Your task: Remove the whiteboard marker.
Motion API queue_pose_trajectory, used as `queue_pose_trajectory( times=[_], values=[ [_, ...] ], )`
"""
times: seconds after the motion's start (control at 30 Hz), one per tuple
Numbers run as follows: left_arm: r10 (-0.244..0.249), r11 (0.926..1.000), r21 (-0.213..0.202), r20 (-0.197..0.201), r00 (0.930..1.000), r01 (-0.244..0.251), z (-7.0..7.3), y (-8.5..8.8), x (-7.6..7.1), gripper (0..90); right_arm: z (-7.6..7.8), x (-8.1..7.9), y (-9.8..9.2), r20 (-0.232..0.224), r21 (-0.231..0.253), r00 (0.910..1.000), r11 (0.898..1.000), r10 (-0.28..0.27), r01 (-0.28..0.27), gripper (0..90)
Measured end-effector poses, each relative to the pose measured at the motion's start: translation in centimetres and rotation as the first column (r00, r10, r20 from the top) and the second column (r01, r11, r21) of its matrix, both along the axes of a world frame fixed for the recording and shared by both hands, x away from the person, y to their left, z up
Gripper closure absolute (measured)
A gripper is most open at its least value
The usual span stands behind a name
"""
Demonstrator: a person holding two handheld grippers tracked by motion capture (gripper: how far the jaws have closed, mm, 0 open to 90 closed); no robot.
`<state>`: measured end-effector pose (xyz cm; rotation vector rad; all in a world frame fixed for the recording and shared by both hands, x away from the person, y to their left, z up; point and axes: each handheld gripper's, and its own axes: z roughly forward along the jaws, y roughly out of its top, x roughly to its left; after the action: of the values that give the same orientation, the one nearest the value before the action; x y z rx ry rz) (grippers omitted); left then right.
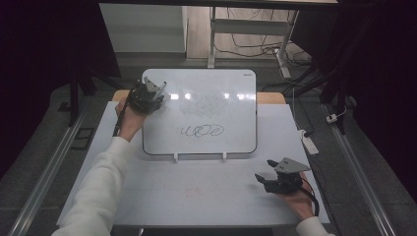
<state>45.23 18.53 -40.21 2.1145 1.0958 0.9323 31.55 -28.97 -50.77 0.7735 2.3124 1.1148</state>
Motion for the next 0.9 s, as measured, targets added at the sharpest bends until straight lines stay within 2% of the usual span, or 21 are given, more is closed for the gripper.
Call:
queue_pose_trajectory(
  times=[0.37,0.47,0.7,0.83,0.9],
  values=[
    [0.012,0.9993,0.036,0.018,0.9998,-0.013,0.1,-0.4,0.6,80.1,0.0,0.0,0.0,0.0,-0.005,1.0,1.0,-0.006,0.006,27.9],
    [0.02,0.9996,0.022,0.019,0.9996,-0.02,0.1,-0.4,0.6,81.3,0.0,0.0,0.0,0.001,-0.007,1.0,1.0,-0.008,0.008,27.9],
    [0.014,0.9997,0.02,0.017,0.9997,-0.014,0.3,-0.4,0.2,82.2,0.0,0.0,-0.1,0.003,-0.009,0.9999,1.0,-0.014,0.014,27.9],
    [-0.005,0.9998,0.02,0.021,0.9998,0.004,0.7,-0.3,-0.5,82.2,0.0,0.0,-0.2,0.005,-0.007,0.9998,1.0,-0.018,0.018,27.9],
    [-0.028,0.9996,-0.008,0.036,0.999,0.028,1.3,0.0,-1.6,82.3,0.0,0.0,-0.2,0.005,-0.003,0.9998,1.0,-0.02,0.02,27.9]
  ],
)
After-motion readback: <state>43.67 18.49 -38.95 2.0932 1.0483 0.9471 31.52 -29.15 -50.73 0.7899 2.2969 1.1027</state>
